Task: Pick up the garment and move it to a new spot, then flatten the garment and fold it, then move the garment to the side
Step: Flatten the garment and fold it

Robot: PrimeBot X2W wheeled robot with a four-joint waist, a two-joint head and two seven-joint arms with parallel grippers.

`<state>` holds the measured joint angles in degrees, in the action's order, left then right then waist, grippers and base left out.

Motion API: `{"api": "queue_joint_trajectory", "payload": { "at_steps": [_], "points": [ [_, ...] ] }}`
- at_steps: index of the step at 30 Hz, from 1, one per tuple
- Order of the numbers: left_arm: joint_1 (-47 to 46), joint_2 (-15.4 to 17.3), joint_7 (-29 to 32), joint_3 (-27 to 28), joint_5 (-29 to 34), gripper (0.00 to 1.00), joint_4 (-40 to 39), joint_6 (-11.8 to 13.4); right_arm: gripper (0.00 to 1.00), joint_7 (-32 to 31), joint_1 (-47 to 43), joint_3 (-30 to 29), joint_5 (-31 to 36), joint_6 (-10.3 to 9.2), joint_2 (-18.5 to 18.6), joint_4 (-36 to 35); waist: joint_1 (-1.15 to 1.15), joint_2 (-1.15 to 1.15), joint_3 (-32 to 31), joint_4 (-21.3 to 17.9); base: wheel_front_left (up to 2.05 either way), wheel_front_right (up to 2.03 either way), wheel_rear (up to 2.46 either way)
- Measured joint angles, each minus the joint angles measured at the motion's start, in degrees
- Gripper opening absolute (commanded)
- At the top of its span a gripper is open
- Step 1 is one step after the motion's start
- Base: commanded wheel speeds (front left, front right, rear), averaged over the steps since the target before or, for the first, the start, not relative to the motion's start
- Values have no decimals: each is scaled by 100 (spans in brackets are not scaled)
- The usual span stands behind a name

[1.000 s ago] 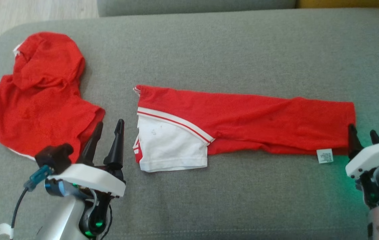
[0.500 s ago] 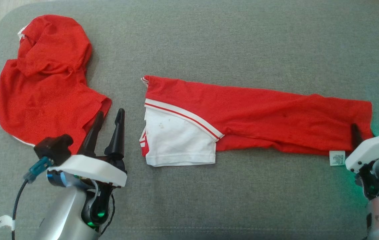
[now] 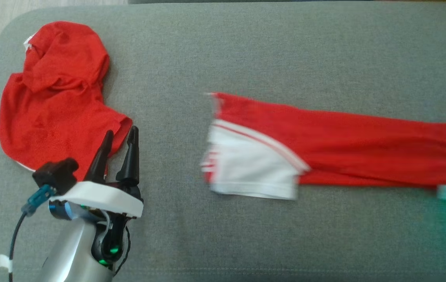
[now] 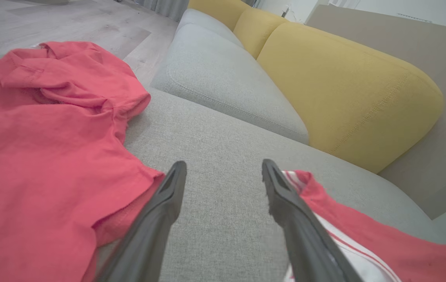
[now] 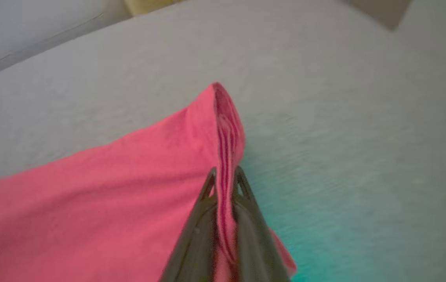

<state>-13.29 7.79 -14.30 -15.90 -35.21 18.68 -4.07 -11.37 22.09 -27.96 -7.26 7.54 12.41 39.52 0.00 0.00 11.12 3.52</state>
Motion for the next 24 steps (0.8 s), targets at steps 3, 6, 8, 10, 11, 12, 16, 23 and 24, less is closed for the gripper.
{"api": "queue_joint_trajectory", "payload": {
  "at_steps": [3, 6, 8, 10, 11, 12, 16, 23, 24],
  "points": [
    [0, -54, 0, 13, 27, 100, 24, -5, 0, 194, 156, -666, 578, 0, 99, 25, 0, 0, -60, -4, 0, 0, 0],
    [2, -74, 0, 32, 27, 100, 43, -31, 0, 267, 321, -923, 893, -1, 68, 13, 0, 0, -112, -9, 0, 0, 0],
    [4, -87, 0, 63, 27, 100, 71, -49, 0, 283, 472, -1016, 1104, -1, -77, -76, 0, 0, -178, -20, 0, 0, 0],
    [14, -103, 0, 124, 27, 100, 100, -53, 0, 279, 566, -1001, 1137, 0, -293, -196, 0, 0, -254, -37, 0, 0, 0],
    [20, -110, 0, 152, 27, 100, 118, -54, 0, 270, 583, -931, 1134, -1, -403, -259, 0, 0, -294, -48, 0, 0, 0],
    [29, -115, 0, 169, 27, 100, 126, -54, 0, 237, 590, -837, 1098, 0, -512, -322, 0, 0, -334, -61, 0, 0, 0],
    [64, -171, 0, 179, 34, 100, 156, -56, 0, 16, 589, -256, 658, 0, -823, -691, 0, 0, -510, -116, 0, 0, 0],
    [285, -259, 0, 186, 34, 100, 218, -56, 0, -526, 428, 1081, -647, -1, -931, -1583, 0, 0, -822, -151, 0, 0, 0],
    [289, -264, 0, 186, 34, 100, 226, -56, 0, -587, 358, 1308, -945, -1, -935, -1659, 0, 0, -859, -146, 0, 0, 0]
  ]
}}
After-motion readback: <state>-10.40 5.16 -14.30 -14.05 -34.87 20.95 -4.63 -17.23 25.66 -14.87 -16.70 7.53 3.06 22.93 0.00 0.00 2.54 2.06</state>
